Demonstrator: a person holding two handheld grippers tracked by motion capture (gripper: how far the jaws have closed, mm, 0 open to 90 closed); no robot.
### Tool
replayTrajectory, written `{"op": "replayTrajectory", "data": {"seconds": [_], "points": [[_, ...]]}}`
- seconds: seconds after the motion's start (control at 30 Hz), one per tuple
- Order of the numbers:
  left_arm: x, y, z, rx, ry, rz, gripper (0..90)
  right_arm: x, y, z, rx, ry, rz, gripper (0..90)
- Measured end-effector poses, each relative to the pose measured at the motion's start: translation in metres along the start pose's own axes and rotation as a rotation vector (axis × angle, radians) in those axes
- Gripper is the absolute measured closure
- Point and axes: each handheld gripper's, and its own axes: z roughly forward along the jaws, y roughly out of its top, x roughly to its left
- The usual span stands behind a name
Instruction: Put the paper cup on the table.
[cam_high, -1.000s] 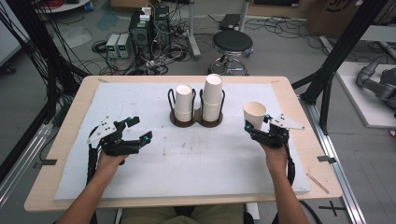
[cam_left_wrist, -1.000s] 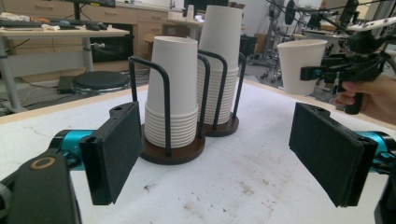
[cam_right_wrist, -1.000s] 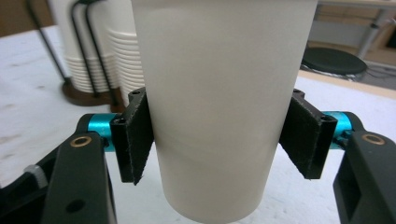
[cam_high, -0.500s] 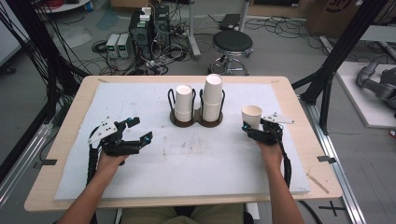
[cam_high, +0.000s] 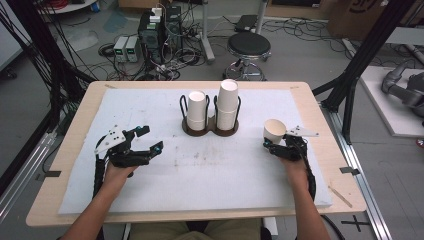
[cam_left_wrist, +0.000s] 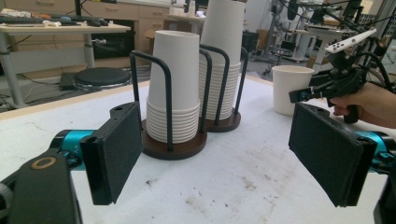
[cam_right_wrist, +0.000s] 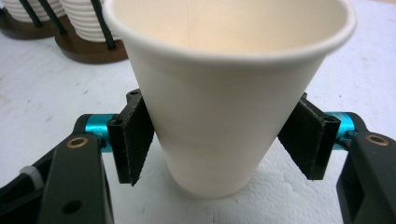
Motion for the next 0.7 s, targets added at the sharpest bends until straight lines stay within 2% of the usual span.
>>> {"op": "replayTrajectory", "data": {"seconds": [0.13,0.23,0.33,0.47,0.7], "points": [[0.001,0.000,0.000,0.001,0.003,0.003,17.8,0.000,-0.002,-0.002,0.010,-0.003,-0.020,31.2],[0.001,0.000,0.000,0.002,0.004,0.000,17.9,-0.001,-0.004,-0.003,0.015,0.004,-0.004,29.6],[0.001,0.000,0.000,0.002,0.003,-0.001,17.9,0.000,-0.003,-0.003,0.019,0.004,0.013,22.0],[0.002,-0.001,-0.001,0.003,0.007,-0.005,17.9,0.001,-0.002,-0.006,0.019,0.019,0.020,20.7],[0.003,0.001,-0.002,-0.002,0.017,-0.013,17.4,0.006,-0.005,-0.028,0.018,0.035,0.018,20.1]]}}
